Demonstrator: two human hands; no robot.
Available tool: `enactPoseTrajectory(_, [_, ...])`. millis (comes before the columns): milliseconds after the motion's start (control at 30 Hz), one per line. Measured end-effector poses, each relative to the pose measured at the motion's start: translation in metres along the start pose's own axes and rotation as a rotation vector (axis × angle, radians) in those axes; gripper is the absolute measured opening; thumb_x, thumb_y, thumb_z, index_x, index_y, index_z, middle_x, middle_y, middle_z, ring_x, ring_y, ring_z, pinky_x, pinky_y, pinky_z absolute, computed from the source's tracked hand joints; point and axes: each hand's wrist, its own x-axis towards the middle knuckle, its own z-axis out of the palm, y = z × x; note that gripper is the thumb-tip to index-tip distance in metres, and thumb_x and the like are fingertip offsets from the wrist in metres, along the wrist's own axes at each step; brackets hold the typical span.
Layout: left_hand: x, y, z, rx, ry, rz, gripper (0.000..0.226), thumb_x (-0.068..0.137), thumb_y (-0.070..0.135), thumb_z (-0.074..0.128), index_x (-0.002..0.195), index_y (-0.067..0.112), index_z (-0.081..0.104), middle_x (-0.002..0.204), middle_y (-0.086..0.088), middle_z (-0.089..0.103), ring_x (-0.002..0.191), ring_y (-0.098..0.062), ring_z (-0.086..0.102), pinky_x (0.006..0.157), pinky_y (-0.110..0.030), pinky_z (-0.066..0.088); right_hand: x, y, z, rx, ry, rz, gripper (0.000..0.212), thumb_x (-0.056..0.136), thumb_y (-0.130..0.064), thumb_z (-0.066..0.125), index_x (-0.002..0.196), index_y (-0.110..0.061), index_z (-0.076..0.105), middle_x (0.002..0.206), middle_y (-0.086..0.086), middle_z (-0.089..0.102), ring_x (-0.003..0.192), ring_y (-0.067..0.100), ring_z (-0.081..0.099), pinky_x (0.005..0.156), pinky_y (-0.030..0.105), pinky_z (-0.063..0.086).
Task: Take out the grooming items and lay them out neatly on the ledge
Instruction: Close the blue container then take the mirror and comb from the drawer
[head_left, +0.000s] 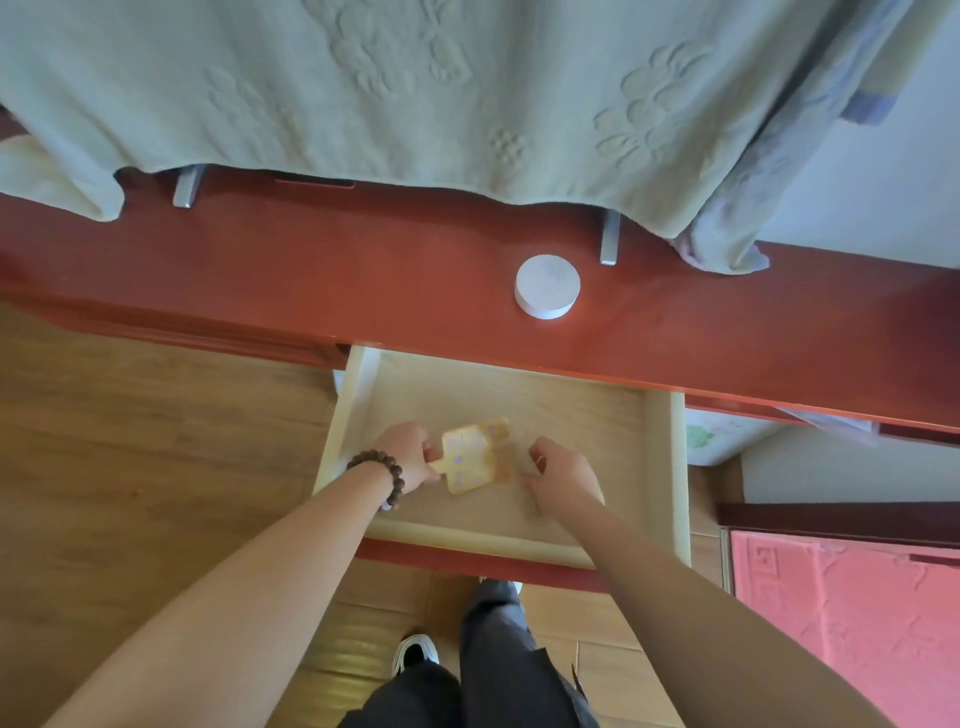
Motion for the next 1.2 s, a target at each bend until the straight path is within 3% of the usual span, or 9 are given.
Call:
enactPoseTrajectory(100, [-0.022, 0.003, -0.014, -0.368, 0.023, -0.014, 0.011, 0.083, 0.007, 0.067, 0.084, 0.006, 0.057, 0.075, -0.009, 0.066, 0.065, -0.024, 0.069, 0.063, -0.037, 0.059, -0.016, -0.008, -0.026, 0.137, 0.039, -0.094, 0.01, 0.084, -0.02, 0.059, 0.095, -0.019, 0.059, 0.083, -0.002, 0.061, 0.074, 0.023, 0.059, 0.057, 0.029, 0.048])
enactPoseTrajectory(267, [-0.057, 0.027, -0.044, -0.721, 0.222, -0.006, 0.006, 0.086, 0.002, 0.063, 0.089, 0.0, 0.059, 0.077, -0.014, 0.062, 0.059, -0.017, 0.063, 0.052, -0.027, 0.056, -0.027, -0.032, -0.076, 0.344, 0.158, -0.196, 0.012, 0.081, -0.017, 0.068, 0.088, -0.021, 0.059, 0.078, -0.008, 0.06, 0.073, 0.014, 0.055, 0.061, 0.024, 0.044])
enactPoseTrajectory(500, [-0.034, 0.056, -0.089, -0.94, 0.488, -0.063, 0.004, 0.089, 0.004, 0.058, 0.092, 0.003, 0.054, 0.075, -0.011, 0.06, 0.062, -0.017, 0.059, 0.067, -0.039, 0.06, 0.004, -0.092, -0.106, 0.46, 0.198, -0.248, 0.016, 0.08, -0.018, 0.072, 0.09, -0.022, 0.06, 0.085, -0.002, 0.067, 0.081, 0.021, 0.066, 0.076, 0.042, 0.057])
enactPoseTrajectory(633, [-0.004, 0.058, -0.114, -1.032, 0.519, -0.121, 0.005, 0.092, 0.004, 0.055, 0.094, 0.005, 0.051, 0.086, -0.011, 0.059, 0.061, -0.016, 0.056, 0.06, -0.031, 0.057, 0.03, -0.129, -0.099, 0.512, 0.182, -0.219, 0.014, 0.086, -0.013, 0.064, 0.097, -0.02, 0.058, 0.096, 0.005, 0.069, 0.087, 0.026, 0.068, 0.077, 0.046, 0.058])
enactPoseTrajectory(767, [0.022, 0.054, -0.129, -1.029, 0.495, -0.12, 0.004, 0.094, 0.005, 0.052, 0.098, 0.006, 0.05, 0.086, -0.01, 0.059, 0.06, -0.012, 0.057, 0.05, -0.019, 0.051, 0.053, -0.16, -0.087, 0.456, 0.239, -0.204, 0.019, 0.088, -0.012, 0.06, 0.108, -0.012, 0.062, 0.091, -0.002, 0.062, 0.09, 0.025, 0.065, 0.082, 0.043, 0.056])
enactPoseTrajectory(967, [0.045, 0.042, -0.136, -1.002, 0.447, -0.128, 0.009, 0.091, -0.002, 0.052, 0.092, 0.006, 0.051, 0.095, -0.017, 0.06, 0.062, -0.015, 0.061, 0.05, -0.023, 0.055, 0.076, -0.177, -0.072, 0.395, 0.321, -0.105, 0.024, 0.09, -0.014, 0.056, 0.112, -0.009, 0.063, 0.097, 0.002, 0.065, 0.082, 0.015, 0.055, 0.068, 0.024, 0.04])
enactPoseTrajectory(1033, [0.049, 0.043, -0.137, -0.807, 0.461, -0.09, 0.013, 0.088, 0.002, 0.057, 0.078, 0.011, 0.056, 0.091, -0.016, 0.066, 0.069, -0.023, 0.065, 0.06, -0.034, 0.057, 0.081, -0.176, -0.074, 0.383, 0.355, -0.067, 0.023, 0.091, -0.014, 0.054, 0.111, -0.008, 0.062, 0.1, 0.005, 0.067, 0.083, 0.017, 0.057, 0.066, 0.025, 0.039])
enactPoseTrajectory(1100, [0.048, 0.047, -0.137, -0.555, 0.484, -0.026, 0.009, 0.085, 0.011, 0.063, 0.076, 0.012, 0.062, 0.091, -0.009, 0.069, 0.085, -0.024, 0.065, 0.069, -0.029, 0.048, 0.083, -0.173, -0.078, 0.371, 0.39, -0.04, 0.022, 0.092, -0.014, 0.053, 0.111, -0.008, 0.063, 0.1, 0.006, 0.067, 0.082, 0.019, 0.059, 0.066, 0.027, 0.042])
enactPoseTrajectory(1200, [0.046, 0.054, -0.132, -0.473, 0.484, 0.057, 0.009, 0.082, 0.015, 0.069, 0.082, 0.009, 0.062, 0.097, -0.007, 0.07, 0.096, -0.021, 0.064, 0.068, -0.023, 0.041, 0.084, -0.162, -0.084, 0.362, 0.438, 0.004, 0.021, 0.092, -0.013, 0.053, 0.11, -0.01, 0.063, 0.101, 0.007, 0.067, 0.079, 0.02, 0.057, 0.067, 0.03, 0.047])
